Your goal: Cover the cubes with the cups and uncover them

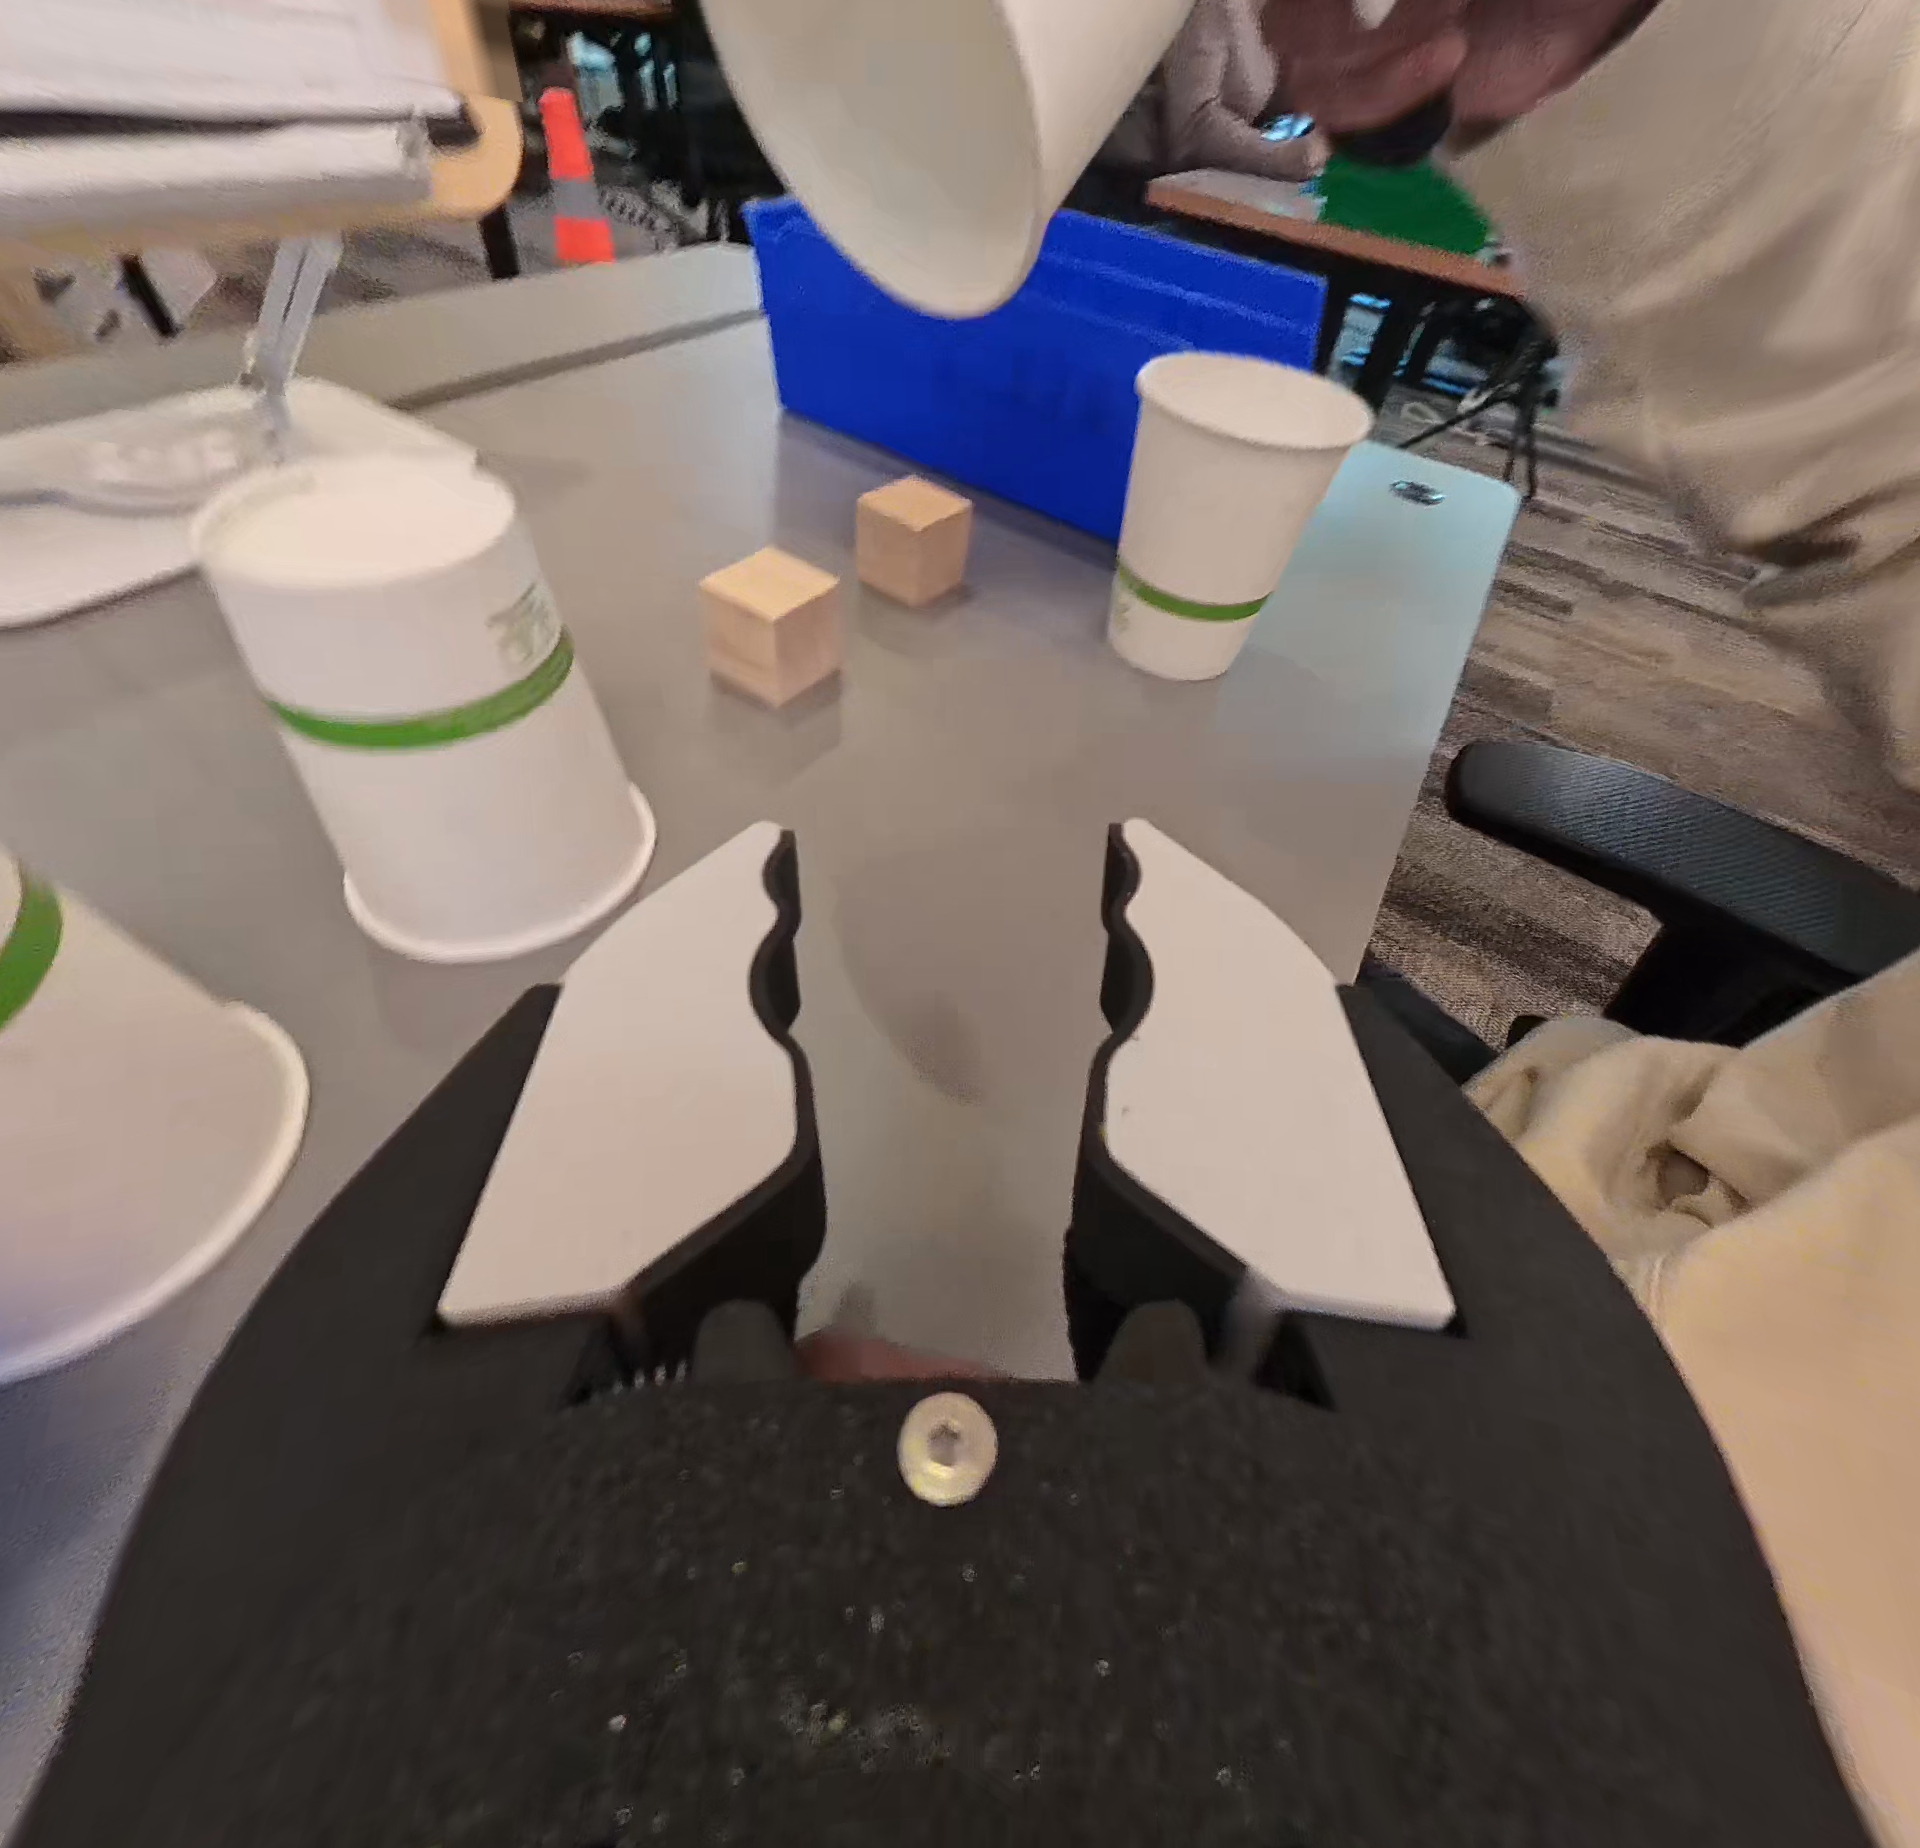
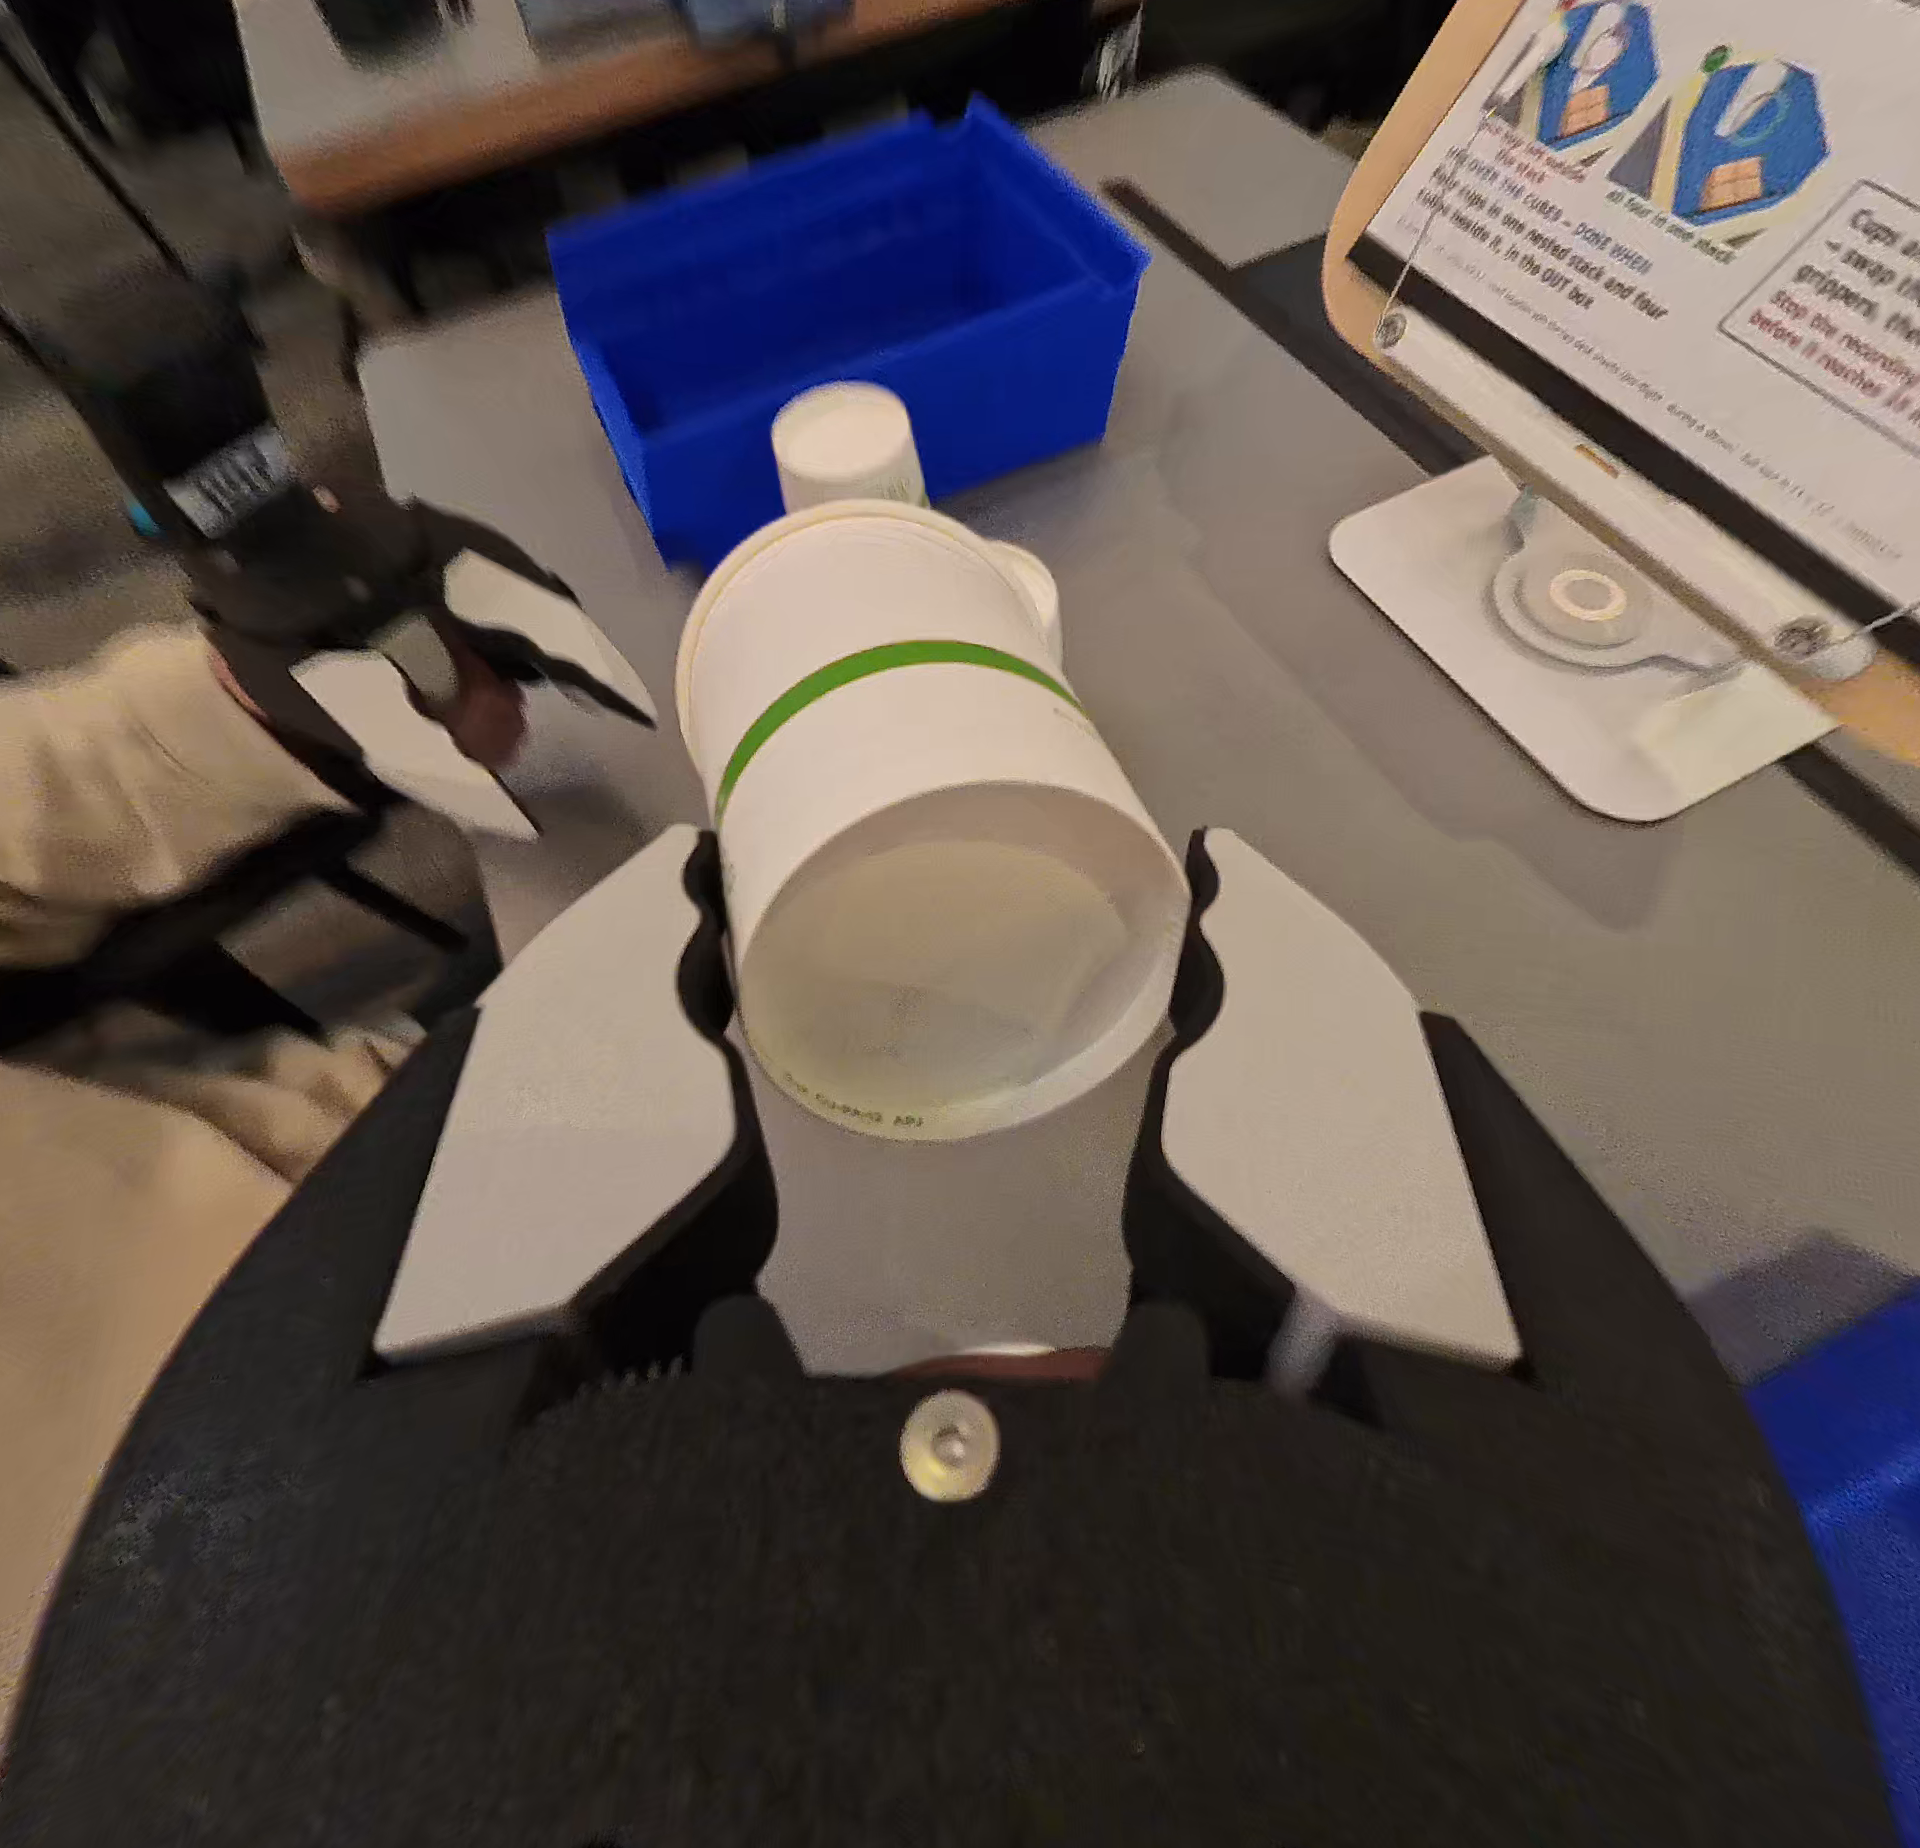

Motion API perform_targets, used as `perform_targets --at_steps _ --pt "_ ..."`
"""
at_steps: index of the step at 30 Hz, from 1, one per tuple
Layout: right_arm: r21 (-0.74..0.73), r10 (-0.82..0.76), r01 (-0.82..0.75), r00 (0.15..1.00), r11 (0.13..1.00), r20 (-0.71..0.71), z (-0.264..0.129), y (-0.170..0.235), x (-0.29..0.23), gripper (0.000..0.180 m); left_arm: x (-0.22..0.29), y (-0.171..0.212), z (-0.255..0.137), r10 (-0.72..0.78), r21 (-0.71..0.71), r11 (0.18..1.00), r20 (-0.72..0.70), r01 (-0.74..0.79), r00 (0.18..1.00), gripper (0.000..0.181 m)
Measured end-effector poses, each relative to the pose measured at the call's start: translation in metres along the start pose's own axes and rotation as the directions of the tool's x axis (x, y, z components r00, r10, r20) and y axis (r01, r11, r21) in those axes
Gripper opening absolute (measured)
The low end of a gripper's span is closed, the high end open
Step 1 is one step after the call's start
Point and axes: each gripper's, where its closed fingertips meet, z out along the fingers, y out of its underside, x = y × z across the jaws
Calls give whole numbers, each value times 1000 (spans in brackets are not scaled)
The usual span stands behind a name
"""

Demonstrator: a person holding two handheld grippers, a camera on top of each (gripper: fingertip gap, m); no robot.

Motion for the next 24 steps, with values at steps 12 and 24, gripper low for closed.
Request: perform_targets --at_steps 12,24 --pt "238 270 -361 899 902 344 21 10 -88 84 64 -89 19 301 203 943 -184 -264 936 49" --pt "127 158 -212 927 969 341 16 72 -106 89 58 -69 -25 401 55 911 -352 -409 846 0"
